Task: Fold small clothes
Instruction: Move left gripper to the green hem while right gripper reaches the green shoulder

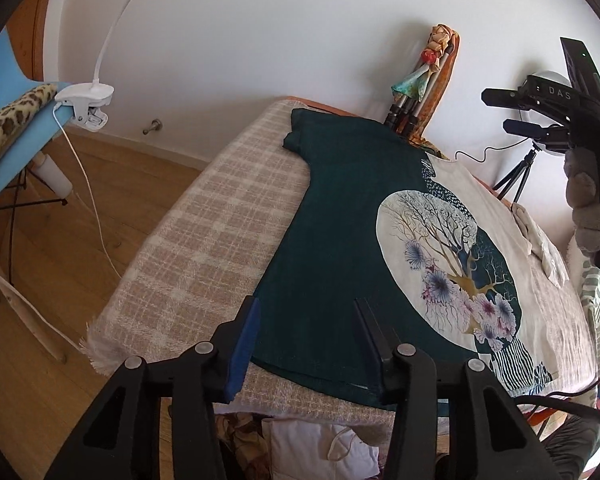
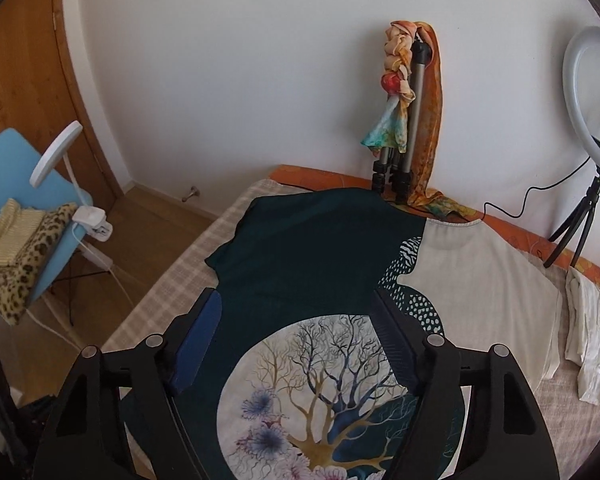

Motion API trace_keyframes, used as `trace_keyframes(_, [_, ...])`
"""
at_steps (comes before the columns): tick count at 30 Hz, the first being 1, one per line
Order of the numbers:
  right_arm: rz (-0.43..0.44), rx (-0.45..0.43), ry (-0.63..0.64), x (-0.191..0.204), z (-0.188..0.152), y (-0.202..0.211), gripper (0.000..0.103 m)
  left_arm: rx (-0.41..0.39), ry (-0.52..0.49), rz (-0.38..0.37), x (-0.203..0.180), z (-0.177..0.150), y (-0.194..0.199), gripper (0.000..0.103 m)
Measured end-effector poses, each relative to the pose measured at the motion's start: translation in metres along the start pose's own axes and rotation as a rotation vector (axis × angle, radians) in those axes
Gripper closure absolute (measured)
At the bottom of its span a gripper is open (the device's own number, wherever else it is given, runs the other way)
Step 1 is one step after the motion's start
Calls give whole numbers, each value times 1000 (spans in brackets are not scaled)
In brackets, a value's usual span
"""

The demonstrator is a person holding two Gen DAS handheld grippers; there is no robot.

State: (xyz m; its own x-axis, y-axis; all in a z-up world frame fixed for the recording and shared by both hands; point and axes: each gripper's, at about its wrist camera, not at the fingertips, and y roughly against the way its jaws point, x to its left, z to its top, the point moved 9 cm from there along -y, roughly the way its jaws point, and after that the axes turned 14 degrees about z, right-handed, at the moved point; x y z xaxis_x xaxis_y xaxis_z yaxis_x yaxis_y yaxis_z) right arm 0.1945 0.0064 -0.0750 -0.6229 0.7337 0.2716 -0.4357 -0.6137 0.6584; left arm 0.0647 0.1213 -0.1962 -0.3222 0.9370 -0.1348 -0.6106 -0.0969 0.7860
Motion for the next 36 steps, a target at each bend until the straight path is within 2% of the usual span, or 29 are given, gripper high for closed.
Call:
trace_keyframes(5, [77,101,-26,13,24,-63,27,10,29,16,9,-9,-7,60])
trace_keyframes(9, [115,164,-87,15,39,-112,27,52,95,-3,19,-16,-18,63])
trace_keyframes(13, [143,213,-162,13,50,-157,27,87,124,9,29,-19,-29,65])
trace_keyframes(19, [139,238,-214,7,62,-205,27,129,133,25,34,-25,-44,67])
trace_keyframes(25, [126,269,-234,8,68,-255,27,162,153,-4,30,-27,-53,68])
trace_keyframes(30, [90,298,-213,8,71,-292,27,156,149,-5,28,-26,-55,74])
trace_keyframes(32, [77,309,-208,6,71,-302,27,163,143,-27,25,-27,-56,79])
trace_keyframes(36, [54,336,-207,1,68,-314,35,173,137,-53,19,-27,-58,82])
